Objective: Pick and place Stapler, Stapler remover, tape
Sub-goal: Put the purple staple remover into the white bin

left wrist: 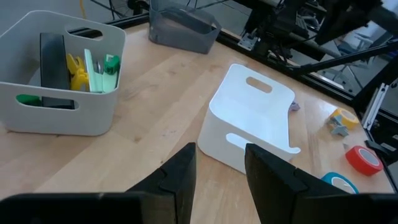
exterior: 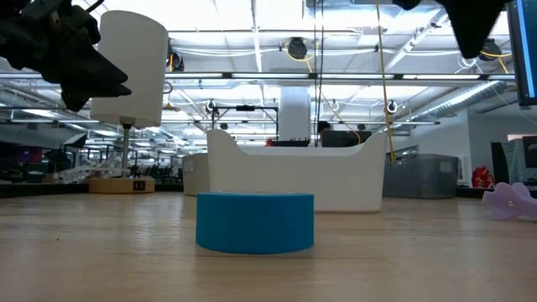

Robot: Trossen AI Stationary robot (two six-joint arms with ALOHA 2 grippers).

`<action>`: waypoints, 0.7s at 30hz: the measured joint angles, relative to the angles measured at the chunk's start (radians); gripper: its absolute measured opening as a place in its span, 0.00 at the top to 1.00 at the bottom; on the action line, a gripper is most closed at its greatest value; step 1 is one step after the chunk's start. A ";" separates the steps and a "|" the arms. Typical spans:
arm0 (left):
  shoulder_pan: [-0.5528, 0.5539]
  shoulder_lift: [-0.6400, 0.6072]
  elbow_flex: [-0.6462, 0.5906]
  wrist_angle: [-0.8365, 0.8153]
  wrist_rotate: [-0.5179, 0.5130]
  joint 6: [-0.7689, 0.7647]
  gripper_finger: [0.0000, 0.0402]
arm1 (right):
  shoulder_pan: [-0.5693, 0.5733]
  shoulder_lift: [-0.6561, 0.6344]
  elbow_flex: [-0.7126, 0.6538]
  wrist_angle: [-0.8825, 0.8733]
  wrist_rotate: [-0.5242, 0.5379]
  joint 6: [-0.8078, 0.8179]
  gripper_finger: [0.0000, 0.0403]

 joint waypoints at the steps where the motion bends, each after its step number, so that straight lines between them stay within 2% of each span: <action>1: 0.000 0.000 0.000 0.000 0.000 0.000 0.66 | 0.011 0.000 -0.014 0.008 0.000 0.021 0.89; 3: 0.000 0.000 0.000 0.000 0.000 0.000 0.66 | 0.029 0.001 -0.046 0.010 -0.005 0.068 0.84; 10: 0.000 0.000 0.000 0.000 0.000 -0.003 0.66 | 0.064 0.001 -0.203 0.109 -0.156 0.138 0.63; 16: 0.000 0.000 0.000 0.000 0.002 -0.018 0.66 | 0.065 0.001 -0.322 0.253 -0.154 0.128 0.48; 21: 0.000 0.000 0.000 0.000 0.028 -0.022 0.66 | 0.064 0.001 -0.412 0.357 -0.155 0.110 0.44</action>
